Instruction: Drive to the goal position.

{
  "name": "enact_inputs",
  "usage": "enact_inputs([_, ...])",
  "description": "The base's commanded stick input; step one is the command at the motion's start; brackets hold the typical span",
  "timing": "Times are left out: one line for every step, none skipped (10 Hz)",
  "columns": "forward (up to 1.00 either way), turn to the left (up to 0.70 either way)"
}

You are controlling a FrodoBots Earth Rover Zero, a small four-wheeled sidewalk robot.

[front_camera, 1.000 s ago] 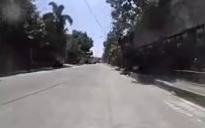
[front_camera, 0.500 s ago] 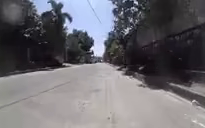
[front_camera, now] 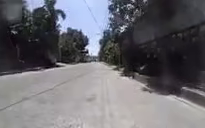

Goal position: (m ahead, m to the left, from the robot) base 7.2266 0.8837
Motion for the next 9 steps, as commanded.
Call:
enact_inputs([1.00, 0.00])
enact_inputs([1.00, 0.00])
enact_inputs([1.00, 0.00])
enact_inputs([1.00, 0.00])
enact_inputs([1.00, 0.00])
enact_inputs([1.00, 0.00])
enact_inputs([1.00, 0.00])
enact_inputs([1.00, 0.00])
enact_inputs([1.00, 0.00])
